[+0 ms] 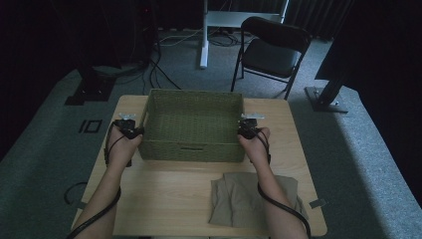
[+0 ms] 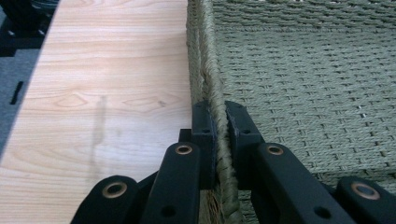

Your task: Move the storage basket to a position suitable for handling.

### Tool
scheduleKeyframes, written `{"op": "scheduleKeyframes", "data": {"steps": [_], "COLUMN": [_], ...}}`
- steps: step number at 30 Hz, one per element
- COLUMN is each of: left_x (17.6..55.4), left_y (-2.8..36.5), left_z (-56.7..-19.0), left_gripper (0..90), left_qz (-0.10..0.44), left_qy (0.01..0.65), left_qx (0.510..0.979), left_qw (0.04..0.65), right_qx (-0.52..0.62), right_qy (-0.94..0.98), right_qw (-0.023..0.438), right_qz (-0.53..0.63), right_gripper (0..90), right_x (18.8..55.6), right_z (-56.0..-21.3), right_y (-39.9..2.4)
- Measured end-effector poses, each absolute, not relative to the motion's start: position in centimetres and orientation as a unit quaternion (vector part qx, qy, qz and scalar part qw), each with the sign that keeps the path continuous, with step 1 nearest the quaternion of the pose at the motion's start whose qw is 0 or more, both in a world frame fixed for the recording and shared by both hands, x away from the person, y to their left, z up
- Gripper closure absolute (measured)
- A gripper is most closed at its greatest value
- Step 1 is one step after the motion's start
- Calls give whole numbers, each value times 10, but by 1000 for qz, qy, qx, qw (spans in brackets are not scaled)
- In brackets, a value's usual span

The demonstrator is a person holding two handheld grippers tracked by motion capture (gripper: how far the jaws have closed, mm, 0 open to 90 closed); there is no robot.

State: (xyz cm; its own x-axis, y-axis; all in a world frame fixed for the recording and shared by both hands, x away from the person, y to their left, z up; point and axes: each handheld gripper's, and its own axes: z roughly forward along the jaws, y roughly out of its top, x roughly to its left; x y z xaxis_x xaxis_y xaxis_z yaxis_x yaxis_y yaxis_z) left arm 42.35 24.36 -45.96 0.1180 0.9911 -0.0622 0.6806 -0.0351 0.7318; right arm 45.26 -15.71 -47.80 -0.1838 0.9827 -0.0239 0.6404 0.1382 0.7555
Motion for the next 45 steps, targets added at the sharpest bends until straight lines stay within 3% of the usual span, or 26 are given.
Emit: {"op": "scheduleKeyframes", "data": {"steps": [45], "left_x": [433], "left_y": [116], "left_z": [-459], "left_gripper": [826], "left_qz": [232], "left_qy": [560], "left_qx": [730], "left_qw": [316], "right_qx": [594], "right_qy": [695], "right_qw": [273], "right_qz": [299], "right_gripper": [809], "right_x": [449], "right_z": [-477], "right_y": [-291]}}
